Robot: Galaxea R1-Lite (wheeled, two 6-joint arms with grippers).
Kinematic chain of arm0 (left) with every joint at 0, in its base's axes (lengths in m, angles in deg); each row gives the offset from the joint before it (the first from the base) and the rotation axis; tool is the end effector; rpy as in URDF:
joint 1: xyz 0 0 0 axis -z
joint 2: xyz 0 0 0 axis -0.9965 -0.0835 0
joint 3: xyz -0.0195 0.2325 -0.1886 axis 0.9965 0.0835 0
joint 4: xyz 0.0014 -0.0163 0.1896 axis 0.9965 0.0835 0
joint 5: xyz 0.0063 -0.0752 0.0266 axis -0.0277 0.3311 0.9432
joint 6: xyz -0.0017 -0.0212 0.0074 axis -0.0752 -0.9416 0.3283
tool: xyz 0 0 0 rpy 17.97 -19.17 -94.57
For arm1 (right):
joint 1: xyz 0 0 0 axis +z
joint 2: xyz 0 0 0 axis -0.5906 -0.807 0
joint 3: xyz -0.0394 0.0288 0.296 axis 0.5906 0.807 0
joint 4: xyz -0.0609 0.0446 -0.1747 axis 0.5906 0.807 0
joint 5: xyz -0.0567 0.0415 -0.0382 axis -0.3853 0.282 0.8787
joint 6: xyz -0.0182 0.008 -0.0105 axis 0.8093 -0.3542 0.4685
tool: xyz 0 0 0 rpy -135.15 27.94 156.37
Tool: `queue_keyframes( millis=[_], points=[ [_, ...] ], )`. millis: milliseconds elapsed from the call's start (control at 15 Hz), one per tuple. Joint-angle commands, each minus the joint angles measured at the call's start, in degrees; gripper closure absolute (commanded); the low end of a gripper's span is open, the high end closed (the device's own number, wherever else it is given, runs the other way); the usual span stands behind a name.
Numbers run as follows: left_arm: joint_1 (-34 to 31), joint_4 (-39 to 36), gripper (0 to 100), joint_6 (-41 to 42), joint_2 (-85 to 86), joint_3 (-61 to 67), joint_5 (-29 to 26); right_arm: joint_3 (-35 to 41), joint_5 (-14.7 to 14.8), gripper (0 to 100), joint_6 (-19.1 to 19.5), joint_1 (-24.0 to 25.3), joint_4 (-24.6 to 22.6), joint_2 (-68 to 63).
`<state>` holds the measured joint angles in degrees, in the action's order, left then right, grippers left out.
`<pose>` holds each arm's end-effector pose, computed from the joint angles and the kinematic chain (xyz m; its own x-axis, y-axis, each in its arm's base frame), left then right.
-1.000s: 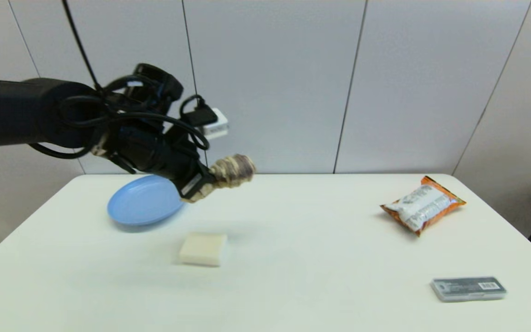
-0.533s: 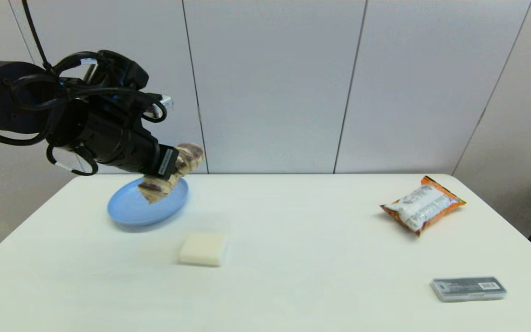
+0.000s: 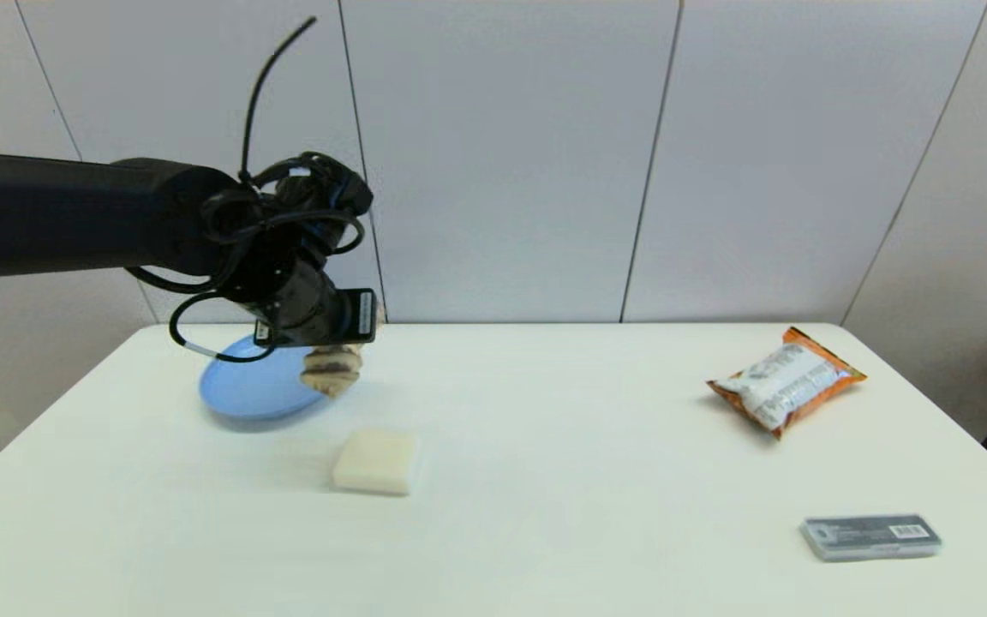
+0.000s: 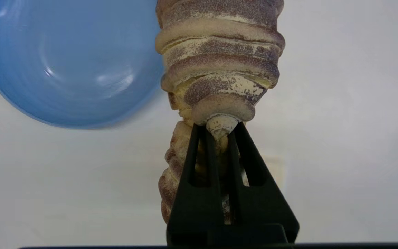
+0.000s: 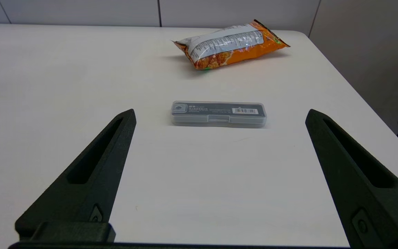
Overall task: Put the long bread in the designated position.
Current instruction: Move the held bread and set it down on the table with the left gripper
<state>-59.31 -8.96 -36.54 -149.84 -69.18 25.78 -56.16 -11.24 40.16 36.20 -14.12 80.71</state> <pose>0.3257 -0.1508 0.2146 0.6537 0.0066 -0.7568 -0.0235 0.9997 -0.0115 -0.0230 0.0001 0.0746 1.0000 0.0028 -0.0085 -0.0030 0.9997 -0.0222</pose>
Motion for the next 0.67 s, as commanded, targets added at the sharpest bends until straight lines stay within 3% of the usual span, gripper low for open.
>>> queue_keyframes(
  millis=[67,667],
  points=[
    [-0.1,-1.3,100,-0.4,-9.7,-4.3,1.9,0.0,0.0,0,0.1,0.0,0.0,-0.1],
    [-0.2,-3.9,100,0.0,-16.2,-7.4,1.7,0.0,0.0,0,0.1,0.0,0.0,-0.1]
  ],
)
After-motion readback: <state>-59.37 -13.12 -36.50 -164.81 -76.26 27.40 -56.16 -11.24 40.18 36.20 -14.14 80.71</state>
